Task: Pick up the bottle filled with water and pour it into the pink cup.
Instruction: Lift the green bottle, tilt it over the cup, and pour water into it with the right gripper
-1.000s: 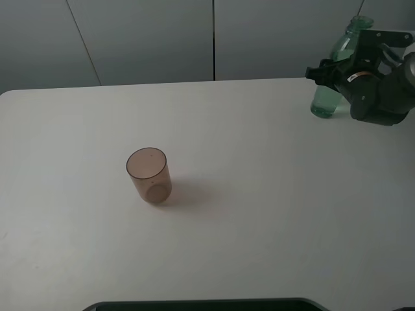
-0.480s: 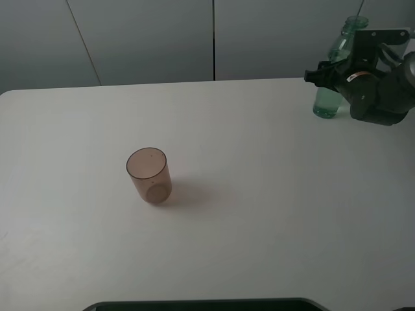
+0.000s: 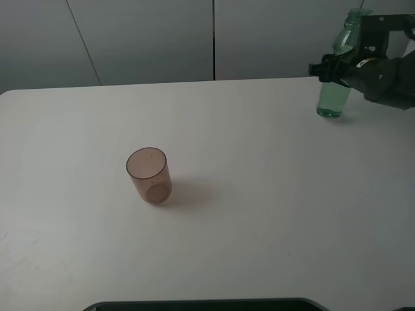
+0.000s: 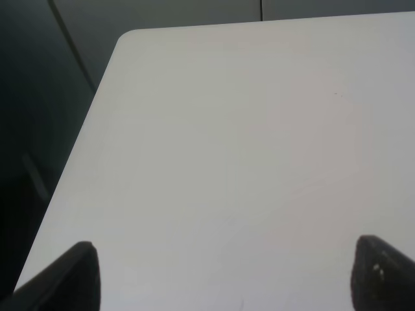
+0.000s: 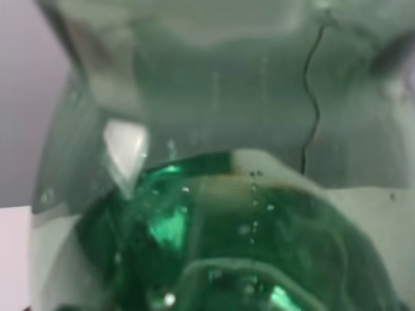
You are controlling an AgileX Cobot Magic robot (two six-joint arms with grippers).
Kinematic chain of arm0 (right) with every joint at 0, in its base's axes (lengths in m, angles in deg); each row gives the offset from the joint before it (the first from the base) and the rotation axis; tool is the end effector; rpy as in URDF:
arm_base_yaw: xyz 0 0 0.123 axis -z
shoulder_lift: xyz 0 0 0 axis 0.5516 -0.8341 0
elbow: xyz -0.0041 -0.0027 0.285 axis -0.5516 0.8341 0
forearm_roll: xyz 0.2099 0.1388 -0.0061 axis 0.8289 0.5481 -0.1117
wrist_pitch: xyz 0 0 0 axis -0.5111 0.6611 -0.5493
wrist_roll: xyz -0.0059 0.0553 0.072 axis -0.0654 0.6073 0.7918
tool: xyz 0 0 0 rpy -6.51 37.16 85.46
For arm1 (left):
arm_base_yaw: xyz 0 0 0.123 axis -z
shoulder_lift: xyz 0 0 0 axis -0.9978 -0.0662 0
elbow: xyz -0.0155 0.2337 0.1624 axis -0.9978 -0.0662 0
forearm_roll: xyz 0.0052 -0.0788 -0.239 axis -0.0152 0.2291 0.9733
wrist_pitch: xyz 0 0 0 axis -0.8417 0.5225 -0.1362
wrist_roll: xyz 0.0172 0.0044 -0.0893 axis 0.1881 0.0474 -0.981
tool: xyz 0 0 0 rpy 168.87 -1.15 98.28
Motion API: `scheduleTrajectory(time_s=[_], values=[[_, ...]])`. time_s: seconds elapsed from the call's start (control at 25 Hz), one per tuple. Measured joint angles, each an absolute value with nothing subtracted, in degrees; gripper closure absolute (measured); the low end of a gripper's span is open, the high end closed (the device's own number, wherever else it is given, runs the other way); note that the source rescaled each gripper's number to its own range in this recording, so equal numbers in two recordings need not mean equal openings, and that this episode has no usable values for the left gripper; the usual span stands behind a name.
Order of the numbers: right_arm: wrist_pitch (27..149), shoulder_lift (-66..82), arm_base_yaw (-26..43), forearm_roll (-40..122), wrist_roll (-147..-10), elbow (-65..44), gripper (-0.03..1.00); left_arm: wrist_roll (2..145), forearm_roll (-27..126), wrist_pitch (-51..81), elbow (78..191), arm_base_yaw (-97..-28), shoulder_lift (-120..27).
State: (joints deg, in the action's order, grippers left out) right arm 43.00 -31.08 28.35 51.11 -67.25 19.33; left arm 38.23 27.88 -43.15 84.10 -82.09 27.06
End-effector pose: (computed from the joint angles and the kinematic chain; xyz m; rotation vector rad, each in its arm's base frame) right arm 0.3815 0.0181 0.1381 0.0753 1.9491 -0.0847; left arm -0.0070 0.0124 0.2796 0.0417 2.0432 0.1192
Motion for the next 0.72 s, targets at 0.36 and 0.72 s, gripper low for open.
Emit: scheduleTrajectory(time_s=[0.36, 0.72], values=[[41.4, -15.5, 25.3, 50.4, -69.2, 28.1, 0.97, 38.2, 27.9, -43.2, 84.1, -82.1, 27.1], [42.1, -6.4, 13.6, 49.3, -70.7, 36.4, 0.97, 38.2, 27.9, -43.2, 84.1, -82.1, 27.1]])
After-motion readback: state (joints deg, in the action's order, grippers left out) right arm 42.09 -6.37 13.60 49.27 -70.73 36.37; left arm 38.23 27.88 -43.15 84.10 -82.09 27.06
